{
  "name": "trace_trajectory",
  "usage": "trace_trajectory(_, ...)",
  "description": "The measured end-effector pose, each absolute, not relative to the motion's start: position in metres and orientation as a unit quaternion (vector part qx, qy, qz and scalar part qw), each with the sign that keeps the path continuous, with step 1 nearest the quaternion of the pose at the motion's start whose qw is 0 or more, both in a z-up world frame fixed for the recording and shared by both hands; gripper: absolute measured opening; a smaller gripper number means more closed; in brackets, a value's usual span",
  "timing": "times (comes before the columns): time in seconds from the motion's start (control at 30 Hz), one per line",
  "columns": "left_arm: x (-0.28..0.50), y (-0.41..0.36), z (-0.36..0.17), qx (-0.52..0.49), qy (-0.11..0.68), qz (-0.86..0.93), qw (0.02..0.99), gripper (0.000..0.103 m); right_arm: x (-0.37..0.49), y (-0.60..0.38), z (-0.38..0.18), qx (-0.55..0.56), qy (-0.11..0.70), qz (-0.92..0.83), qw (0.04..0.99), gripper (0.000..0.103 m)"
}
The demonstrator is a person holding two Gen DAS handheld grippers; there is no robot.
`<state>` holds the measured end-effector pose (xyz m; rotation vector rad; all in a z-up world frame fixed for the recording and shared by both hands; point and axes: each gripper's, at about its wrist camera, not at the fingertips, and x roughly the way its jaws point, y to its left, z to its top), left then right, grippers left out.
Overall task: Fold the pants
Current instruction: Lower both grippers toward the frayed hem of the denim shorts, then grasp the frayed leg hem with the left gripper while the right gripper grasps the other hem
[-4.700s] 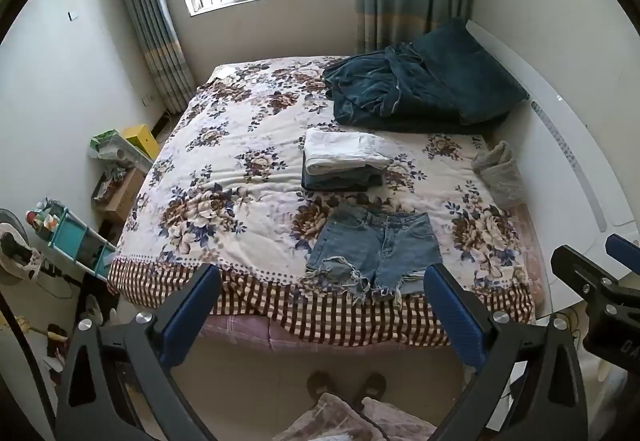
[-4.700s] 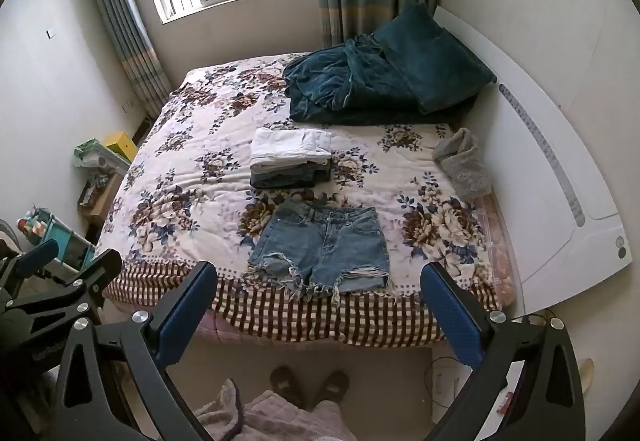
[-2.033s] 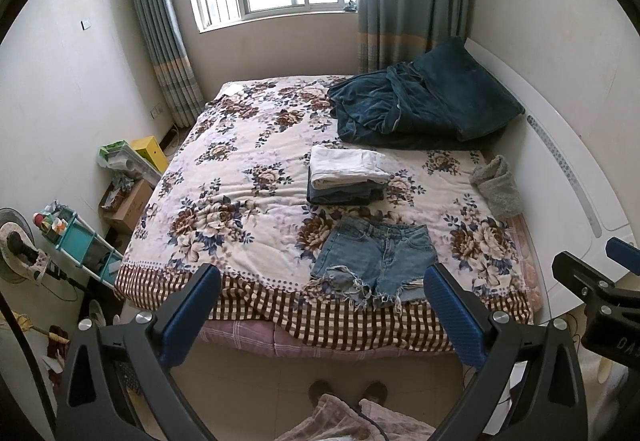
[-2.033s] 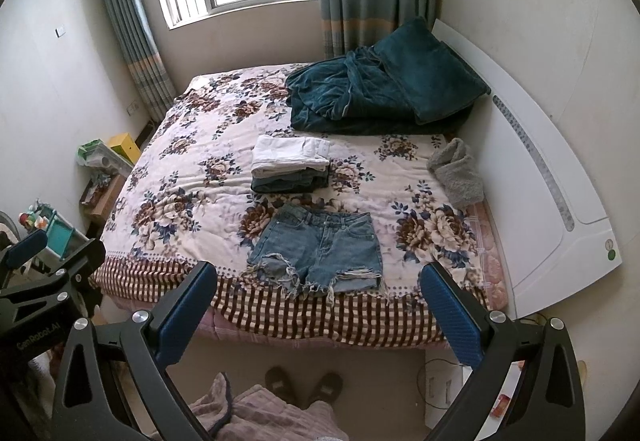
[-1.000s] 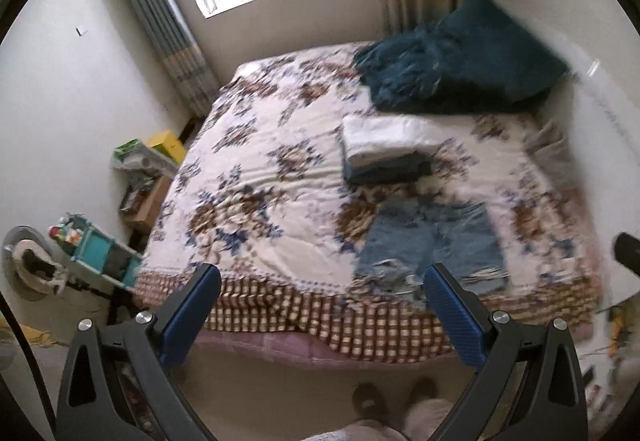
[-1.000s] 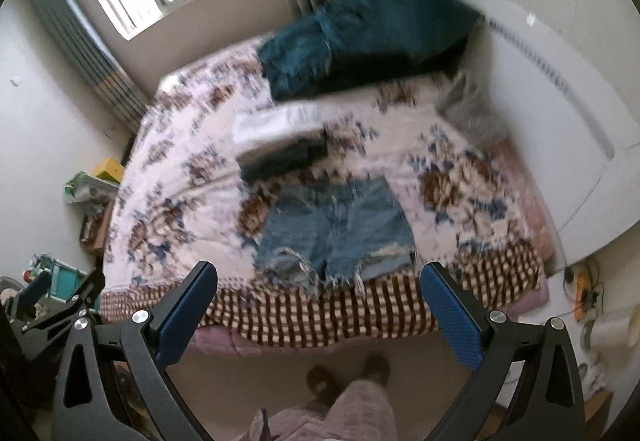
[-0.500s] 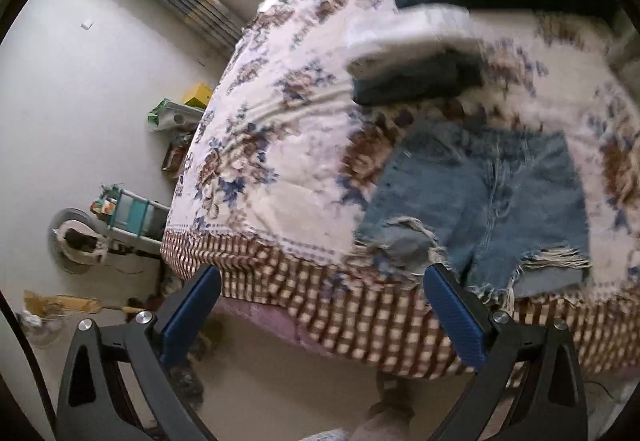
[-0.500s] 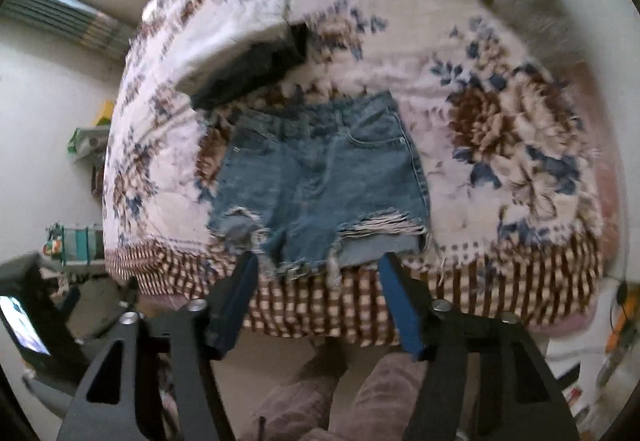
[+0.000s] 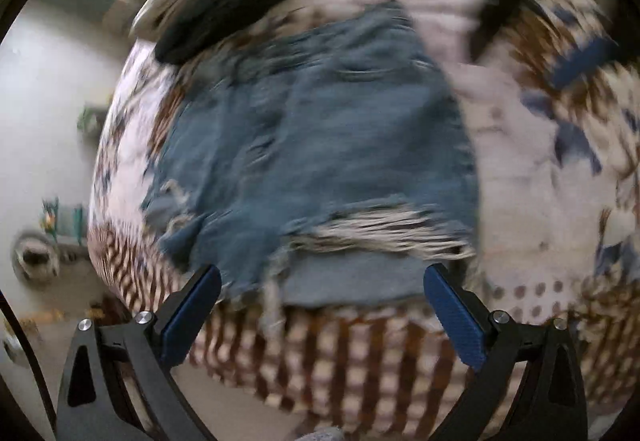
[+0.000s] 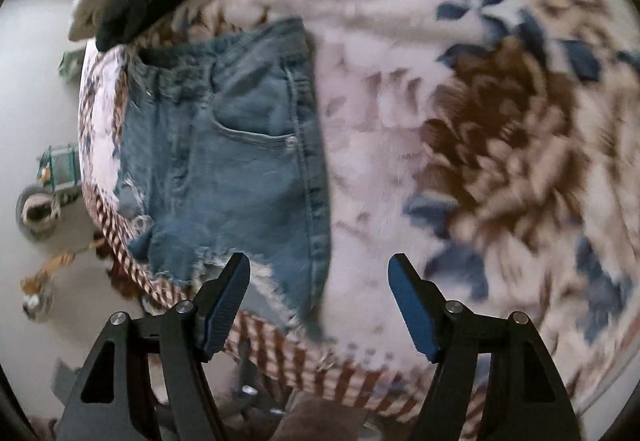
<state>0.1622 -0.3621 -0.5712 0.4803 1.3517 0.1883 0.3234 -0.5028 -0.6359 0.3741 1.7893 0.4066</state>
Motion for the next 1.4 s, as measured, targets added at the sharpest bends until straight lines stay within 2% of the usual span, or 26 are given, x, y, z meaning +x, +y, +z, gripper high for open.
trace_trajectory(0.2, 0.153, -0.404, -0.611, 0.248, 0.606, 0.061, 0.753, 0.103, 0.35, -0.497, -0.686, 0.154, 0.782, 0.225, 0.561, 0.074)
trace_trajectory(0.43, 0.169, -0.419, -0.646, 0.233, 0.628, 0.042, 0.742, 0.101, 0.371, -0.487, -0.705, 0.158, 0.785, 0.259, 0.54, 0.074)
trace_trajectory(0.5, 0.175, -0.41, -0.646, 0.202, 0.636, 0.023, 0.744, 0.08, 0.378, -0.482, -0.705, 0.162, 0.781, 0.267, 0.541, 0.074)
trace_trajectory(0.53, 0.177, -0.405, -0.644, 0.186, 0.638, 0.012, 0.747, 0.052, 0.382, -0.481, -0.703, 0.167, 0.778, 0.269, 0.543, 0.074)
trace_trajectory(0.57, 0.178, -0.4, -0.64, 0.174, 0.639, 0.007, 0.749, 0.03, 0.387, -0.479, -0.702, 0.178, 0.772, 0.273, 0.545, 0.074)
trace_trajectory(0.63, 0.179, -0.391, -0.632, 0.169, 0.632, 0.01, 0.756, 0.013, 0.398, -0.478, -0.699, 0.204, 0.76, 0.28, 0.55, 0.074)
trace_trajectory(0.67, 0.18, -0.386, -0.627, 0.165, 0.628, 0.012, 0.76, 0.011, 0.403, -0.475, -0.698, 0.215, 0.754, 0.283, 0.552, 0.074)
trace_trajectory(0.77, 0.183, -0.376, -0.616, 0.162, 0.619, 0.017, 0.768, 0.007, 0.417, -0.469, -0.71, 0.233, 0.751, 0.271, 0.555, 0.073)
trace_trajectory(0.8, 0.183, -0.374, -0.612, 0.164, 0.613, 0.02, 0.772, 0.007, 0.42, -0.469, -0.713, 0.249, 0.745, 0.267, 0.558, 0.07)
trace_trajectory(0.83, 0.184, -0.372, -0.608, 0.166, 0.609, 0.02, 0.775, 0.006, 0.421, -0.469, -0.712, 0.256, 0.737, 0.264, 0.567, 0.04)
trace_trajectory(0.87, 0.184, -0.372, -0.605, 0.167, 0.605, 0.021, 0.778, 0.006, 0.423, -0.469, -0.709, 0.249, 0.733, 0.259, 0.578, 0.018)
trace_trajectory(1.13, 0.19, -0.344, -0.552, 0.146, 0.578, 0.028, 0.802, 0.005, 0.417, -0.476, -0.654, 0.268, 0.699, 0.248, 0.615, 0.014)
trace_trajectory(1.4, 0.203, -0.277, -0.492, 0.145, 0.543, 0.103, 0.821, 0.005, 0.438, -0.42, -0.578, 0.229, 0.688, 0.268, 0.634, 0.013)
